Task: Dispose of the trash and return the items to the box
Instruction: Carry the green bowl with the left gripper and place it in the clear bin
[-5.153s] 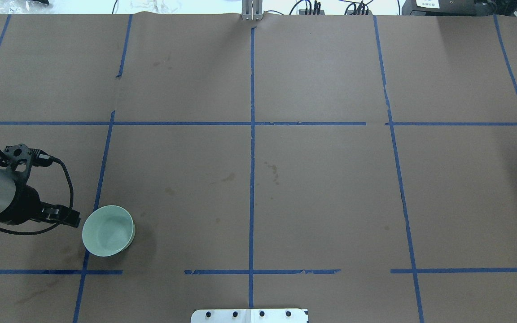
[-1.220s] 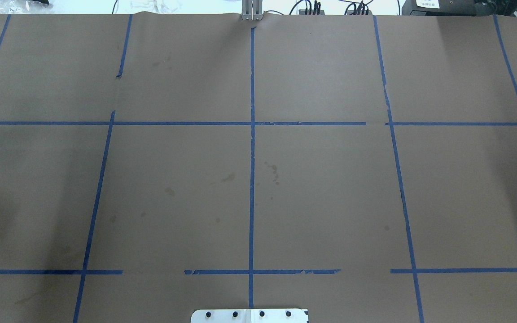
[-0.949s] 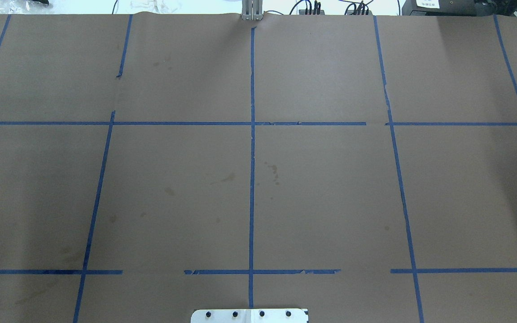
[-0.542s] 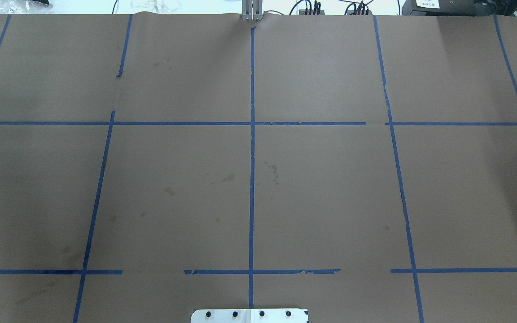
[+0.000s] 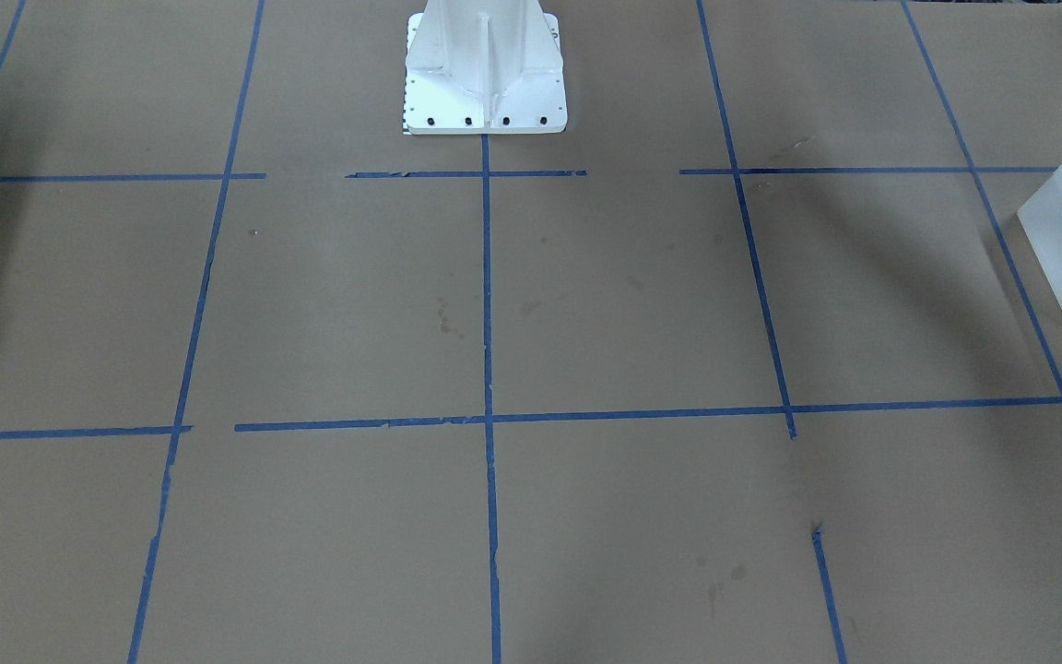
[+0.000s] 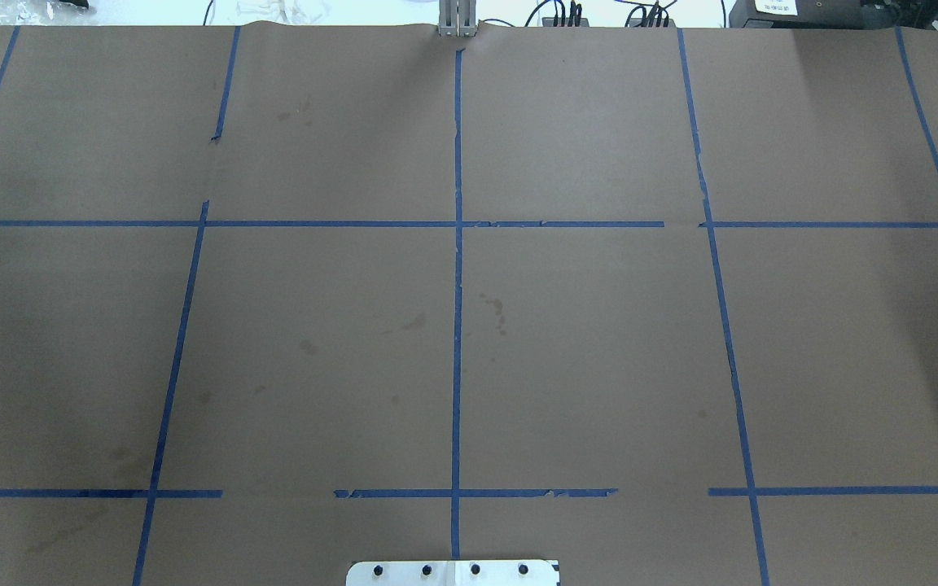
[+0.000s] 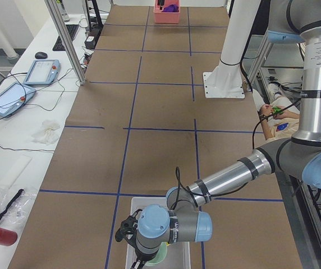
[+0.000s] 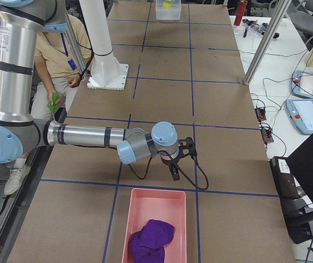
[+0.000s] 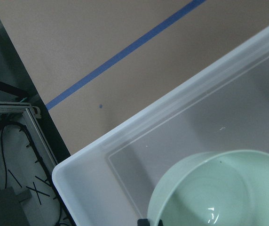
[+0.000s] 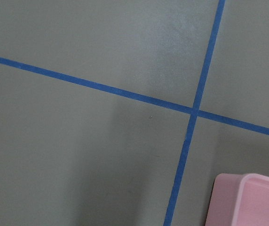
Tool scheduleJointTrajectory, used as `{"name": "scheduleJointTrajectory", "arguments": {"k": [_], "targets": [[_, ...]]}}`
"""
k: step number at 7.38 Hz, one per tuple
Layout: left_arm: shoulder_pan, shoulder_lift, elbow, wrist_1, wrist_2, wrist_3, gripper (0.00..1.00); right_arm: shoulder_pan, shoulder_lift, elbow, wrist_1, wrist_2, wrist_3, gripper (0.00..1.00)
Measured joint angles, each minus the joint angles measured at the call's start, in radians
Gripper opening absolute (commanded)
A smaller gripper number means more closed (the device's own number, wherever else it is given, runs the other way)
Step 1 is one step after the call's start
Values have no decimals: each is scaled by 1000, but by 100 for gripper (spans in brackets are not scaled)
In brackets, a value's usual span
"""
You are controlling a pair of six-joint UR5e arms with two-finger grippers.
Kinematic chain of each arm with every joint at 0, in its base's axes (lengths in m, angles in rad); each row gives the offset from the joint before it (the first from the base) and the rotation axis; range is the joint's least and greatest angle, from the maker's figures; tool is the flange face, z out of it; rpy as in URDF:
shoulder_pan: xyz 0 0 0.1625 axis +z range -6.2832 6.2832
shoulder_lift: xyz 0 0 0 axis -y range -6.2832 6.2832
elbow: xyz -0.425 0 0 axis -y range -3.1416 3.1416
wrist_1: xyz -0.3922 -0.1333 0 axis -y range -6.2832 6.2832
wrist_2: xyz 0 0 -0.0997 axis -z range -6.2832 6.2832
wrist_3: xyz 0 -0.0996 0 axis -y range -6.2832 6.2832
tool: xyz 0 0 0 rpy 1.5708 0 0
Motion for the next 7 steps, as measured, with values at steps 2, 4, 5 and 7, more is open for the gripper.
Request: {"name": "scheduleJointTrajectory", "arguments": {"k": [2, 4, 5, 7], "targets": [[-30, -13, 2, 3, 0, 3, 0, 0, -1, 3, 2, 3, 0, 100], [-39, -16, 22, 4, 1, 1, 35, 0, -2, 5, 3, 4, 0, 100], [-40, -16, 29, 4, 2, -1, 48, 0, -2, 6, 3, 5, 0, 100], [-40, -17, 34, 4, 4, -8, 66, 0, -4, 7, 3, 8, 0, 100]]}}
